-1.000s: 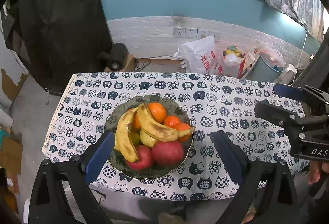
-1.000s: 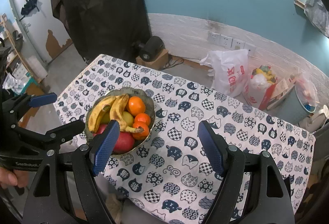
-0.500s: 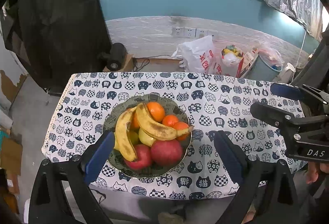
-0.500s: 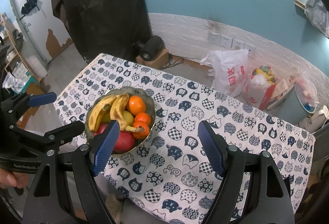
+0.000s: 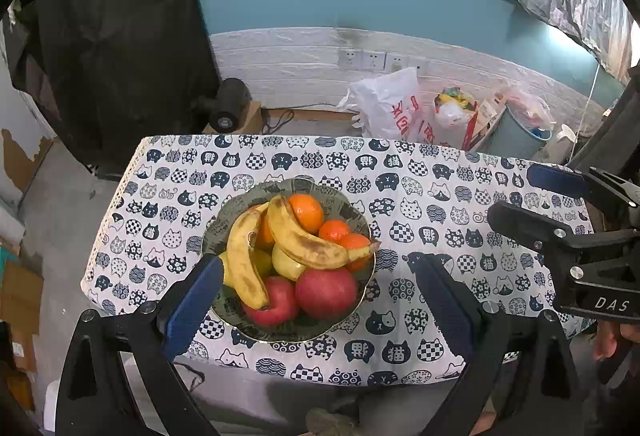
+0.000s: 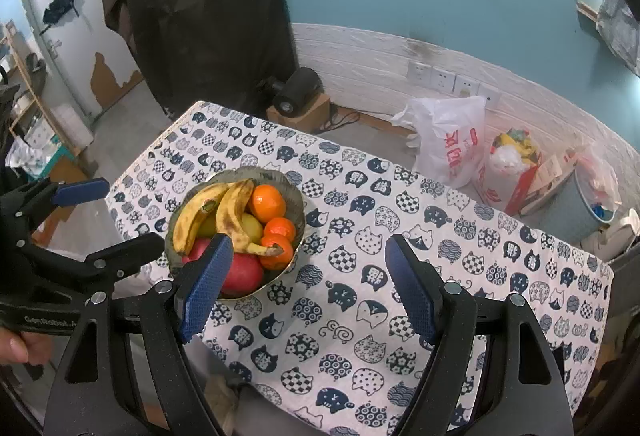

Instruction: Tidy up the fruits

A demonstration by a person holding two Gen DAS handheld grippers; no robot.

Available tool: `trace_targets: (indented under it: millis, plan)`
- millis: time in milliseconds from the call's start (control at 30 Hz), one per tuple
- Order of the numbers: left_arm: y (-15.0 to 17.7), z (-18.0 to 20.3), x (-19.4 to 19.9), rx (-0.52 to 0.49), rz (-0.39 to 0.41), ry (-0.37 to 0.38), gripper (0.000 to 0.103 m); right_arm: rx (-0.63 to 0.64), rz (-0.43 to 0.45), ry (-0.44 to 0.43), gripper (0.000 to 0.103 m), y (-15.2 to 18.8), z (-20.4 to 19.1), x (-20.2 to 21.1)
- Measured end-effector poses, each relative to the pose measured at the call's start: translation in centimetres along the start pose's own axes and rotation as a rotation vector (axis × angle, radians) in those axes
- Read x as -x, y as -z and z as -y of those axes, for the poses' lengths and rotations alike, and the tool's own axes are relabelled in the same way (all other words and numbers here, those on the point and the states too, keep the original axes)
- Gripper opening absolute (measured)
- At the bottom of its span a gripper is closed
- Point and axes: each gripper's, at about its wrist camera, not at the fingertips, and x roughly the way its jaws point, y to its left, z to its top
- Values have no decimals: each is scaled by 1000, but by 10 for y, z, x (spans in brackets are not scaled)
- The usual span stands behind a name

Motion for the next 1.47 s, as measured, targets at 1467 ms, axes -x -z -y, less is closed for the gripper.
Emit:
trace_targets:
  millis: [1467]
  plan:
    - [3,-5,-2,32,-21,4,98,8,-10,0,77,3,-1,-1]
